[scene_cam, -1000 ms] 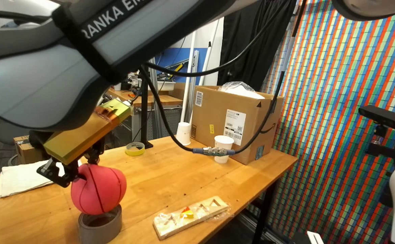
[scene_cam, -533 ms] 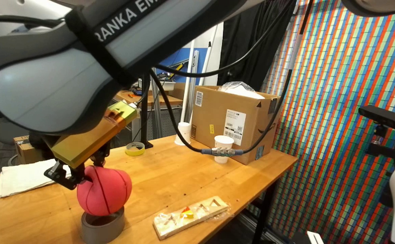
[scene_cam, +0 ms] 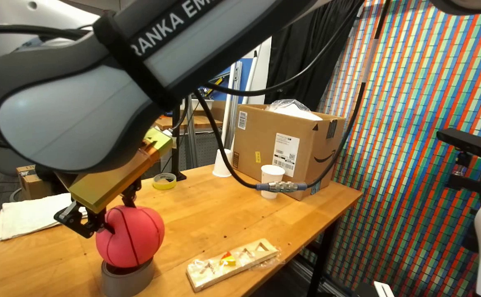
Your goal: Put the white ball in the cup, then put the basketball on the tape
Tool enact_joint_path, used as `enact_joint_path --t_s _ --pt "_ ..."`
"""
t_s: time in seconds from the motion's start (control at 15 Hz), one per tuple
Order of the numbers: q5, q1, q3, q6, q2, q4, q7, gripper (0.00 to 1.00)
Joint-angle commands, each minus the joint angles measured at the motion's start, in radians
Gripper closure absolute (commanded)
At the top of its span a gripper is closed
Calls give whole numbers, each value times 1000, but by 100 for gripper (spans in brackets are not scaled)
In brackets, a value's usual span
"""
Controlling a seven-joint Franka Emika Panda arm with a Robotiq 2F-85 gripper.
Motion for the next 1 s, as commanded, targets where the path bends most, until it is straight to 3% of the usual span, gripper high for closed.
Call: enact_joint_path --t_s 0.0,0.13,0.93 --pt "4 -6 5 19 -30 -39 19 16" --pt "8 -7 7 17 -32 -41 17 0" --pt "22 -9 11 12 -48 -46 12 0"
